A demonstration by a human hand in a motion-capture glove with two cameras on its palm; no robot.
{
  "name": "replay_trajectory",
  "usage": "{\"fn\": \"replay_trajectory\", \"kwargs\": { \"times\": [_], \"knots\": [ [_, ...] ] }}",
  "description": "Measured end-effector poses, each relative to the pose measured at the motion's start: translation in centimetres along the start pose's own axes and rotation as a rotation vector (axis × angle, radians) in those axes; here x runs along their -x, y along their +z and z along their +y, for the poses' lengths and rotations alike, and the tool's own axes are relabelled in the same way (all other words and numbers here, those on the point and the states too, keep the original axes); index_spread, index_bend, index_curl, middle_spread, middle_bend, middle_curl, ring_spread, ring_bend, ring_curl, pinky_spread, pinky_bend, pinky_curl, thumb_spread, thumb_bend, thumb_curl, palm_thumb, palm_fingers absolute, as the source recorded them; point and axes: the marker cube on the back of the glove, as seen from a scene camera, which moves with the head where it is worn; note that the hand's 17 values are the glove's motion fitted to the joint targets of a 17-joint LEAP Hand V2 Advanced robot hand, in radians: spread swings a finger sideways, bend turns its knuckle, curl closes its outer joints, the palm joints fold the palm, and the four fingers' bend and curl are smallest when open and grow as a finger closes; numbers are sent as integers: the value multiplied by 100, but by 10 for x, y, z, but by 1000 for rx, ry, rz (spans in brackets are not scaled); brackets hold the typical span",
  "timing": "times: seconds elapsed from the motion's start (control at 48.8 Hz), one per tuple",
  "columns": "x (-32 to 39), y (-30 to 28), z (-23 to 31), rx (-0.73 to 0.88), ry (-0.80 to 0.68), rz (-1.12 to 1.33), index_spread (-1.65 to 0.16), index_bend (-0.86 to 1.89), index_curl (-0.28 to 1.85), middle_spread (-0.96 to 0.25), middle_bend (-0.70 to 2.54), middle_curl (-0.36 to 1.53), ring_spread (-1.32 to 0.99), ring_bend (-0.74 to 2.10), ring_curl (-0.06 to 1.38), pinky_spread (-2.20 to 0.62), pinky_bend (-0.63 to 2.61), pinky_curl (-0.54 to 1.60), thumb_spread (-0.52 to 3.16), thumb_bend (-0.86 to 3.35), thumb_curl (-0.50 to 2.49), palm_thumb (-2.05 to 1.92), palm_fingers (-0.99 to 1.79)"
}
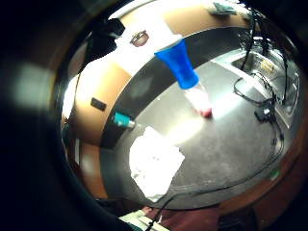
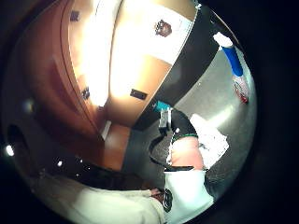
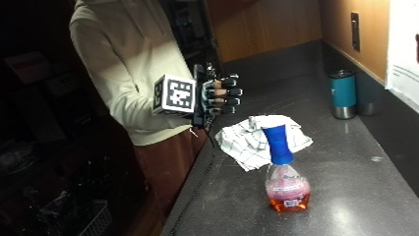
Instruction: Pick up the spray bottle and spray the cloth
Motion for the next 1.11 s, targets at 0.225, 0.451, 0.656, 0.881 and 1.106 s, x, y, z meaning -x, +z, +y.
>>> {"fn": "replay_trajectory", "kwargs": {
  "times": [0.225,0.451,0.656,0.881,1.106],
  "knots": [
    [-19,0,-9,-114,94,-98,-29,10,23,-2,26,36,-4,34,30,10,33,35,98,-2,47,79,42],
    [-40,10,-21,-270,108,-163,-28,8,20,-2,28,37,-4,38,32,10,35,36,96,-3,49,79,43],
    [-56,25,-35,-367,246,-254,-26,7,18,-1,27,37,-4,41,33,10,40,37,94,-2,50,80,35],
    [-74,43,-45,-383,310,-273,-25,7,16,0,27,38,-4,43,34,10,45,38,91,-4,51,78,27],
    [-87,54,-67,-325,378,-287,-27,10,16,1,26,37,-1,37,32,11,47,38,89,-5,47,69,7]
  ]
}}
